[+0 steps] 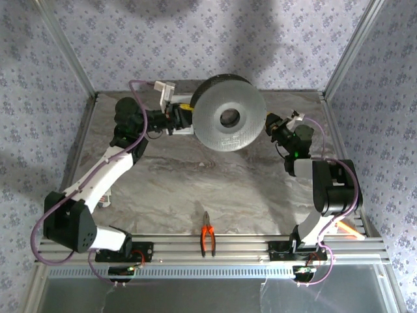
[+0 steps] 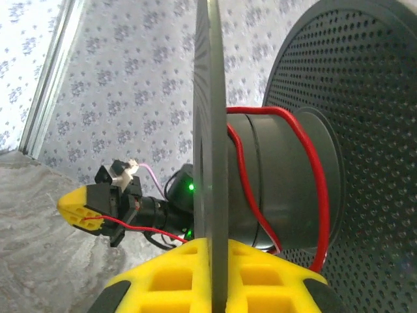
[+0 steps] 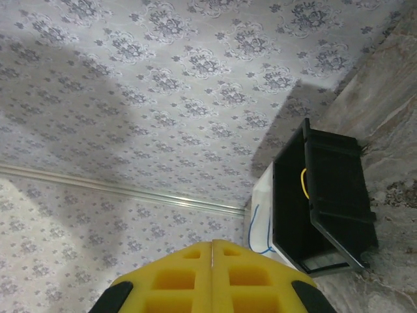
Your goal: Wrap the cables
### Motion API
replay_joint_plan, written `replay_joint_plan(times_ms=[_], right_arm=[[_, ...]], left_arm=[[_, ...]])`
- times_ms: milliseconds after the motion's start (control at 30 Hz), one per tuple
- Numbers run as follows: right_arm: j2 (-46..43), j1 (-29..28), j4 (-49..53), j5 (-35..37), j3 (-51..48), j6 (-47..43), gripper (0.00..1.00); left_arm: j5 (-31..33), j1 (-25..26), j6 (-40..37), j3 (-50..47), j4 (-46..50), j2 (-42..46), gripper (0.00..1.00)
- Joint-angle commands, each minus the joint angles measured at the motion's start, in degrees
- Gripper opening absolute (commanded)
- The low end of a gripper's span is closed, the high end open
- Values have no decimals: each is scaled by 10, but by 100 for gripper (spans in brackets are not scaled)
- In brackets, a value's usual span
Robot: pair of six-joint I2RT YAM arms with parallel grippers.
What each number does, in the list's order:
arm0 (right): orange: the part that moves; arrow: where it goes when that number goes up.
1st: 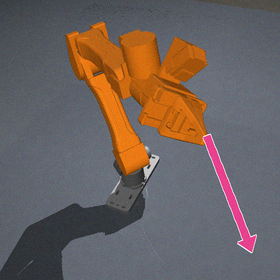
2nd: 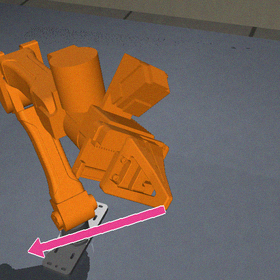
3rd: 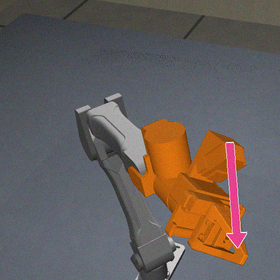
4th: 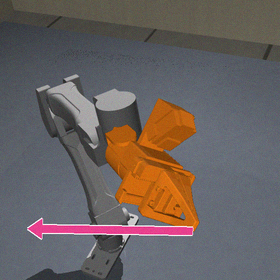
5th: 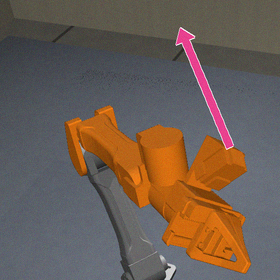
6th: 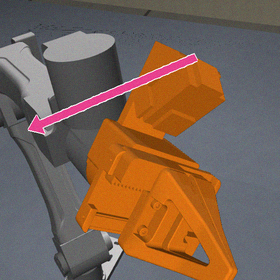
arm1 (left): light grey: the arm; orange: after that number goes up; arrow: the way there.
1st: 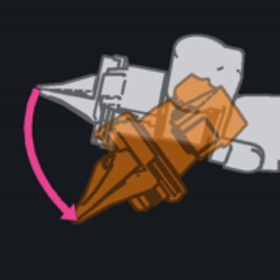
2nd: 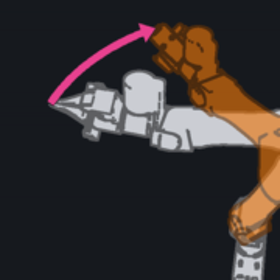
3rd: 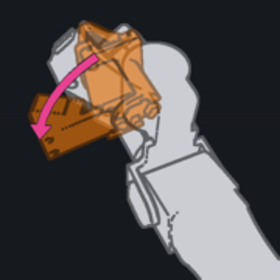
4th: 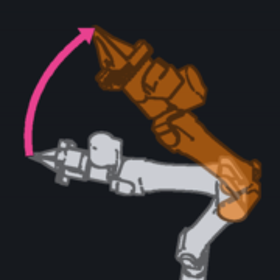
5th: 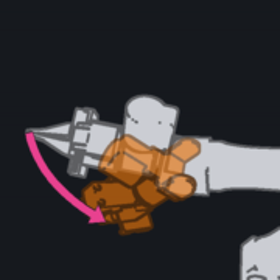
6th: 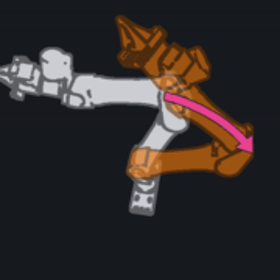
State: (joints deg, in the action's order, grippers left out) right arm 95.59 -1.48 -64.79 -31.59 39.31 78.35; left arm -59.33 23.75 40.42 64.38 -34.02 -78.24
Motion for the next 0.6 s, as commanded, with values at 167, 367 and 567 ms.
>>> replay_joint_plan(times_ms=[167, 367, 567], right_arm=[[-68, 21, 154, 4, 40, -110, 0], [-128, 15, 331, -10, 107, -240, 0], [-139, 2, 428, -30, 163, -304, 0]], left_arm=[[31, 21, -304, 67, 337, 28, 0], [109, 40, -464, 118, 559, 14, 0], [225, 84, -542, 152, 672, -25, 0]])
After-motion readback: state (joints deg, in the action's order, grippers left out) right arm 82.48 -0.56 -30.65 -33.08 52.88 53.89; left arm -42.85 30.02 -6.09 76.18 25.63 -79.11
